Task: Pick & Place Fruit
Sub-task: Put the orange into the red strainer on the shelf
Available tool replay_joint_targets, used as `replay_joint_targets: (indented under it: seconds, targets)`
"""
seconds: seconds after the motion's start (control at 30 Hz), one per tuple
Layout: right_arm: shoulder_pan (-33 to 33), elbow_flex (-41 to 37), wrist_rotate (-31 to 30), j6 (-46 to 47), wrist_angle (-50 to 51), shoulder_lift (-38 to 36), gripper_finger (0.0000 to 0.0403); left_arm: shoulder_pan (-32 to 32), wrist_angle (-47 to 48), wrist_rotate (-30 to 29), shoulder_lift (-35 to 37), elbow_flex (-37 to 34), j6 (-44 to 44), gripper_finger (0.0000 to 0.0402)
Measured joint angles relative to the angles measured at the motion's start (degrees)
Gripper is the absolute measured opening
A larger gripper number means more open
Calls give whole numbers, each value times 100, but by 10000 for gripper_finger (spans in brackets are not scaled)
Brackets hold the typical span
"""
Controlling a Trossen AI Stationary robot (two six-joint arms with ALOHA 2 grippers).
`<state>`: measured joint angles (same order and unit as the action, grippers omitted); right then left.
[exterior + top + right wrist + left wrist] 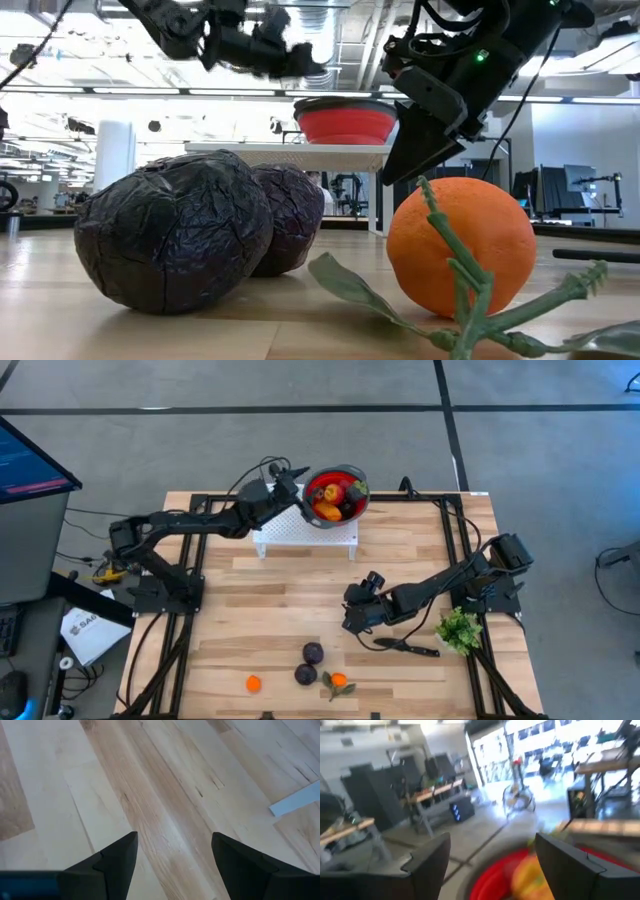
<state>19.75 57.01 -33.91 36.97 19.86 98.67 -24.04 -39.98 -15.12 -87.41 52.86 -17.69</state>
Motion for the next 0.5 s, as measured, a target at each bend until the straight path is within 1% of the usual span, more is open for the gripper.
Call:
replay_joint_targets:
  seconds: [0.1,0.2,0.27,0.37,0.43,0.5]
  targets:
    - [0,0,0,-41,-2,0,249,308,309,19,525,0,-8,284]
    - [-11,0,0,-240,-76,0,249,756,1122,282,1138,3,-169,280]
    - [-40,0,4,-395,-196,0,249,1132,1990,488,1524,7,-324,273]
    - [-86,0,2,-621,-407,0,249,1842,3455,554,1971,7,-419,259]
    - [-119,0,2,-784,-575,0,249,2394,4450,489,2167,7,-383,251]
    - [-164,0,2,-969,-733,0,249,3034,5312,248,2236,5,-156,245]
